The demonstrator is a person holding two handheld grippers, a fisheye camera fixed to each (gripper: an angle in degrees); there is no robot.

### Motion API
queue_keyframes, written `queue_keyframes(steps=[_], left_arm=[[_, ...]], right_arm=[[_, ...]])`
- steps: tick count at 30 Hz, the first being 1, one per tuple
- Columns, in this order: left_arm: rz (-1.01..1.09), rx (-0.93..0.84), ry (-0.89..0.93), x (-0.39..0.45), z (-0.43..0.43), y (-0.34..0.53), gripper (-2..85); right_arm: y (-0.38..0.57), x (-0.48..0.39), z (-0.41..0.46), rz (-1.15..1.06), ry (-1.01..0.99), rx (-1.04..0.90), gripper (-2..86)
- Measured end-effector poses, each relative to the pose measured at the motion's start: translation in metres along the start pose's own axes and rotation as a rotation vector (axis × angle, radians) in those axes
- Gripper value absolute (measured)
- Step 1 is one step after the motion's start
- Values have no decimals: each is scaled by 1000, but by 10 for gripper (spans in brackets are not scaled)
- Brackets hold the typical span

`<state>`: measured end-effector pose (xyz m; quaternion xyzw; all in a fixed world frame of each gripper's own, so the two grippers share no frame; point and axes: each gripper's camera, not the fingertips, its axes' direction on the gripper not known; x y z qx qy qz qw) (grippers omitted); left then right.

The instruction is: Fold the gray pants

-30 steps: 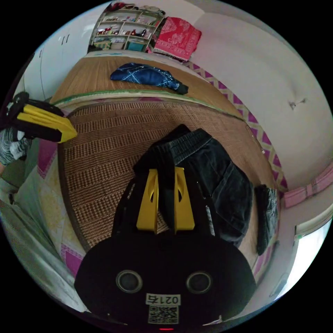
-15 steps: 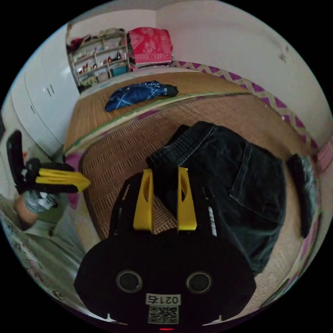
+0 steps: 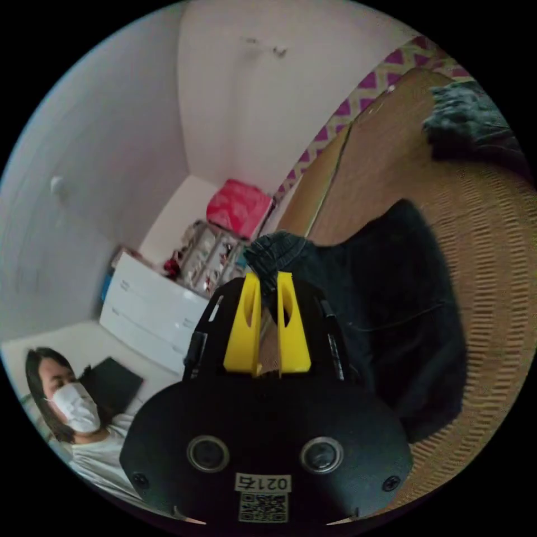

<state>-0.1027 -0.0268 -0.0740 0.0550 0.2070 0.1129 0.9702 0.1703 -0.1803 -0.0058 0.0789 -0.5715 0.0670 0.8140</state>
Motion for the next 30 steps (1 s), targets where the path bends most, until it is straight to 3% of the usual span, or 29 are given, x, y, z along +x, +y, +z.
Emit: queue_keyframes(steps=[5,11,16,18,22,24,26,30], left_arm=[[-39,1,41,-7,24,-25,26],[-211,-124,206,-53,85,-81,109],[-201,-276,387,-57,129,-116,87],[-167,-315,393,-49,140,-127,68],[-139,-271,364,-37,135,-135,61],[-30,-102,309,-12,107,-136,49],[143,-40,224,25,91,-138,45],[472,-22,123,126,97,-146,69]], right_arm=[[-35,26,-215,87,79,393,47],[2,103,-344,342,281,525,47],[66,168,-388,508,306,495,46],[80,182,-395,513,269,477,47],[86,187,-390,459,393,330,64],[93,167,-391,431,511,356,74],[102,119,-380,294,704,409,82],[92,71,-300,13,757,255,81]])
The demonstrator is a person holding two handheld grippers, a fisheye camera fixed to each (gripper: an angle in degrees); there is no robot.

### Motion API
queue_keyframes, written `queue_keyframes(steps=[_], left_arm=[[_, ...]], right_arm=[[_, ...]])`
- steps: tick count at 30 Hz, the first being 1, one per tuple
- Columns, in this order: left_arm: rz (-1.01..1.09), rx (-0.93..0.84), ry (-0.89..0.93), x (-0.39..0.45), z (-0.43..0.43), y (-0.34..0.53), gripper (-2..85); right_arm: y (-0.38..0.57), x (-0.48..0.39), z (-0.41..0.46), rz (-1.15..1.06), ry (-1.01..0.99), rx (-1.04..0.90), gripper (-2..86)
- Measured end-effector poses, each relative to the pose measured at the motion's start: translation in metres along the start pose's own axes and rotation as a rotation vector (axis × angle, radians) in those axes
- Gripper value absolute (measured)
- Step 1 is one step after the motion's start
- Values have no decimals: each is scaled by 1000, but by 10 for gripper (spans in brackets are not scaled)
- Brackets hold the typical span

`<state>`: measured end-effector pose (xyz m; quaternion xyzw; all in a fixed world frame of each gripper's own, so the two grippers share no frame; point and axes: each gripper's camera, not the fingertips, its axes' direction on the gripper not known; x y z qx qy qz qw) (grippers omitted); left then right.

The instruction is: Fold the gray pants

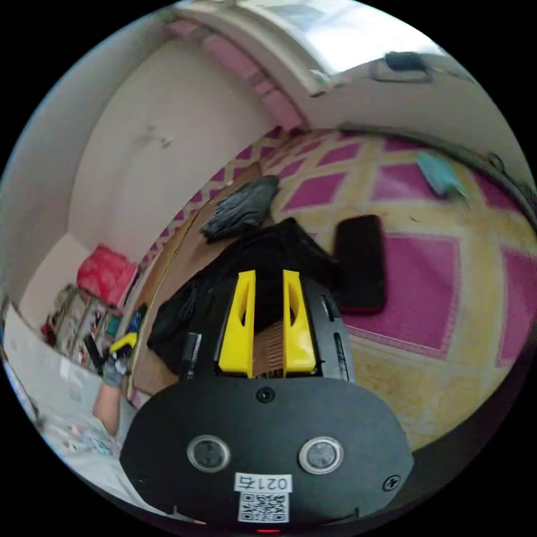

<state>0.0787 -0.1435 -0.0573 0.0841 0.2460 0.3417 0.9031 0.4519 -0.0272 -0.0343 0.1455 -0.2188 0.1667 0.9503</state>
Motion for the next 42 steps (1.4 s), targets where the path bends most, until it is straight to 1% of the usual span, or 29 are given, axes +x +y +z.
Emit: queue_keyframes(steps=[1,3,5,6,8,9,10,12,19,23,25,27,28,29,31,33,34,36,37,39,40,42], left_arm=[[26,-4,10,10,6,-8,71],[92,-31,20,42,36,-37,72],[130,-70,22,63,63,-56,72],[149,-93,6,74,79,-67,74],[166,-138,5,84,102,-80,77],[166,-167,17,88,114,-87,79],[164,-179,21,88,119,-90,80],[154,-186,-5,89,130,-98,82],[146,-188,-7,89,137,-106,80],[60,-169,66,67,132,-107,79],[67,-185,38,63,134,-104,69],[133,-178,-86,67,128,-98,42],[143,-176,-96,67,126,-97,33],[132,-163,-98,61,121,-94,22],[60,-116,-43,42,106,-88,9],[-49,15,45,10,67,-77,1],[-67,50,50,2,54,-74,0],[-137,188,50,-35,-6,-55,-4],[-155,221,42,-47,-24,-49,-5],[-238,322,-37,-98,-94,-17,-7],[-259,333,-61,-112,-110,-7,-7],[-344,355,-212,-168,-172,37,-8]], right_arm=[[2,-27,28,-70,-42,-82,81],[9,-65,71,-163,-27,-180,82],[21,-106,113,-292,131,-235,80],[24,-114,121,-319,179,-238,80],[36,-132,152,-387,365,-277,74],[40,-133,160,-394,385,-298,73],[45,-137,161,-394,393,-273,71],[48,-142,164,-396,393,-281,69],[61,-158,167,-396,394,-279,68],[67,-166,167,-403,404,-278,69],[69,-168,167,-401,402,-278,69],[71,-170,166,-399,400,-278,69],[72,-172,166,-399,400,-278,68],[74,-173,165,-400,402,-278,68],[75,-175,165,-400,402,-278,68],[77,-176,164,-400,403,-278,68],[78,-177,163,-399,402,-278,68],[79,-178,162,-398,401,-279,68],[80,-178,161,-398,401,-279,69],[81,-179,159,-399,402,-279,69],[81,-180,158,-399,403,-279,69],[82,-180,157,-398,402,-279,69]])
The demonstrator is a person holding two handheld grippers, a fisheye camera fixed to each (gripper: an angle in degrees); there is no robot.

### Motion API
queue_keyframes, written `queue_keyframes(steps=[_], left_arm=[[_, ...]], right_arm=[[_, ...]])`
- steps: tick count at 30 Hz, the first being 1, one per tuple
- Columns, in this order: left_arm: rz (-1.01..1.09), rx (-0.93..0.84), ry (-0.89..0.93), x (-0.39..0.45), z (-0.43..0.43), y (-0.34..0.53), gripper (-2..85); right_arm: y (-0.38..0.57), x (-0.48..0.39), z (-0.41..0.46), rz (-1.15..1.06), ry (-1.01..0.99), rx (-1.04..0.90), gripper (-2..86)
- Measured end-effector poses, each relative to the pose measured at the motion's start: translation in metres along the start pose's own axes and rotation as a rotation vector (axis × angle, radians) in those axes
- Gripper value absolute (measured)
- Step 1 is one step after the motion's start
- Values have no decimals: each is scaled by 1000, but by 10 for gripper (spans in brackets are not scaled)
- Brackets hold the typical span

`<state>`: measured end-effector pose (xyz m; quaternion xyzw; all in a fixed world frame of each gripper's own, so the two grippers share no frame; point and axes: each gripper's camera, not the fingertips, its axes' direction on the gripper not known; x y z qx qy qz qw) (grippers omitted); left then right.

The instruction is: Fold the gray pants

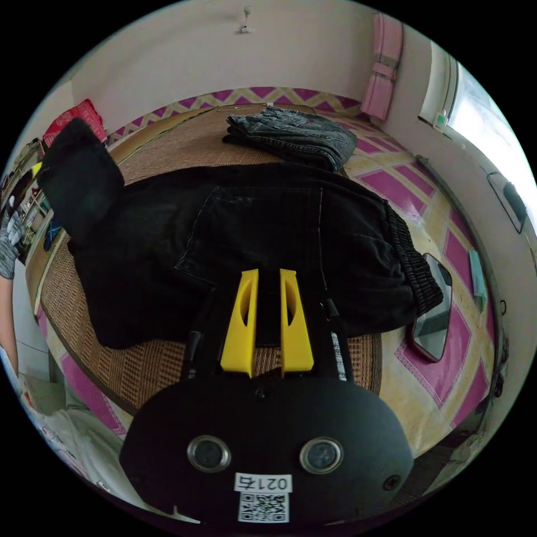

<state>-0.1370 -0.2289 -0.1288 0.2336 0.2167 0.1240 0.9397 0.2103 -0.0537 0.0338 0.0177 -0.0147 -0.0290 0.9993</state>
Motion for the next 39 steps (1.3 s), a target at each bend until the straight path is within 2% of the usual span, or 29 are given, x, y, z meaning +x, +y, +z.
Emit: queue_keyframes(steps=[4,6,9,11,18,22,24,26,28,30,33,37,39], left_arm=[[-168,12,-193,-118,-71,21,-8],[-271,-51,-332,-187,-98,49,-8],[-402,-206,-307,-254,-94,96,-8],[-450,-241,-292,-277,-89,119,-8],[-565,-203,-198,-333,-103,147,-5],[-611,-174,-207,-351,-126,154,-8],[-552,-108,-207,-349,-151,148,-8],[-449,-99,-232,-339,-161,137,-6],[-345,-115,-209,-326,-159,123,-2],[-195,-154,-110,-301,-137,100,12],[-6,-244,-24,-263,-93,72,31],[158,-327,-22,-238,-38,46,44],[239,-422,-20,-237,-2,37,52]], right_arm=[[2,0,-4,-1,3,-1,68],[3,0,-5,-2,5,-1,68],[4,0,-8,-4,7,-2,67],[5,2,-10,-1,1,-3,67],[6,9,-17,6,-15,-6,68],[7,33,-29,51,-150,8,73],[11,47,-54,83,-252,124,78],[14,55,-91,69,-308,330,82],[0,52,-101,2,-339,349,95],[-24,39,-97,-109,-312,292,106],[-70,16,-81,-316,-128,229,111],[-131,15,-44,-536,-81,79,111],[-149,16,-27,-622,-51,-1,117]])
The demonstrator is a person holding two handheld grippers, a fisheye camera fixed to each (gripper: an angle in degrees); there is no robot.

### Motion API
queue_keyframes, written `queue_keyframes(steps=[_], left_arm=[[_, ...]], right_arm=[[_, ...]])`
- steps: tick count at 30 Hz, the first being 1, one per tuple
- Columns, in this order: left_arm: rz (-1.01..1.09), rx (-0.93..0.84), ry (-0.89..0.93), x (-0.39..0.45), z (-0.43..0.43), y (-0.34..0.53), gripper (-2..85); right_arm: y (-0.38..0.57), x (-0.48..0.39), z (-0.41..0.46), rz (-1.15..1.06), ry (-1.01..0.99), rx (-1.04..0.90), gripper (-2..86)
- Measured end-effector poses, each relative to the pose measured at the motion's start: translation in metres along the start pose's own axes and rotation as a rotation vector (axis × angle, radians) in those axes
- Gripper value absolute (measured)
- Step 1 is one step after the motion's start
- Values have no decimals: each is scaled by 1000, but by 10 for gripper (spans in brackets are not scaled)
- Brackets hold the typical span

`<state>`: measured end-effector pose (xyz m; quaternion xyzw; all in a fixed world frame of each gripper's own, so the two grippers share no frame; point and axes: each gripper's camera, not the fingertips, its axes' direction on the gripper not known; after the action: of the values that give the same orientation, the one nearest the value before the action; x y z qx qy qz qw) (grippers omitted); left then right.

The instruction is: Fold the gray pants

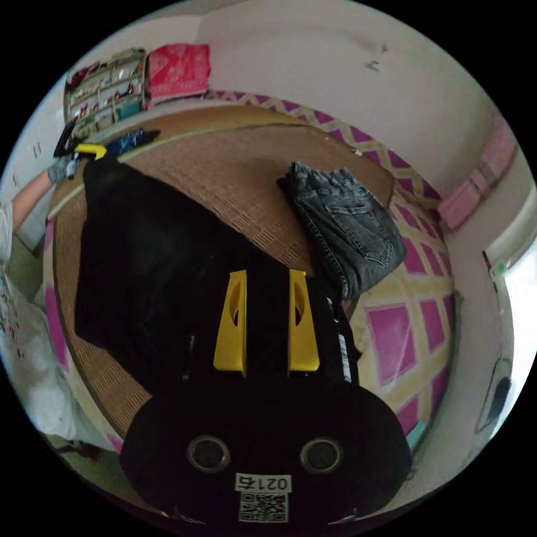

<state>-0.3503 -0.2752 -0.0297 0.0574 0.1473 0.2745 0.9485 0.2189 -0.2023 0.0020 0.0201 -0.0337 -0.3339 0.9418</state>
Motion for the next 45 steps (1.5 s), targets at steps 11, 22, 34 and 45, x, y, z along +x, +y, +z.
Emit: queue_keyframes(steps=[11,22,34,45], left_arm=[[216,-238,54,-10,58,-8,79],[288,-223,59,-9,41,24,2],[304,237,47,25,-140,140,-9],[35,233,237,75,-205,352,-9]], right_arm=[[-30,39,46,-210,-87,-262,-2],[25,80,-33,-114,-287,18,-10],[127,48,-134,-126,-279,191,-10],[300,-57,-158,-45,-447,131,-9]])
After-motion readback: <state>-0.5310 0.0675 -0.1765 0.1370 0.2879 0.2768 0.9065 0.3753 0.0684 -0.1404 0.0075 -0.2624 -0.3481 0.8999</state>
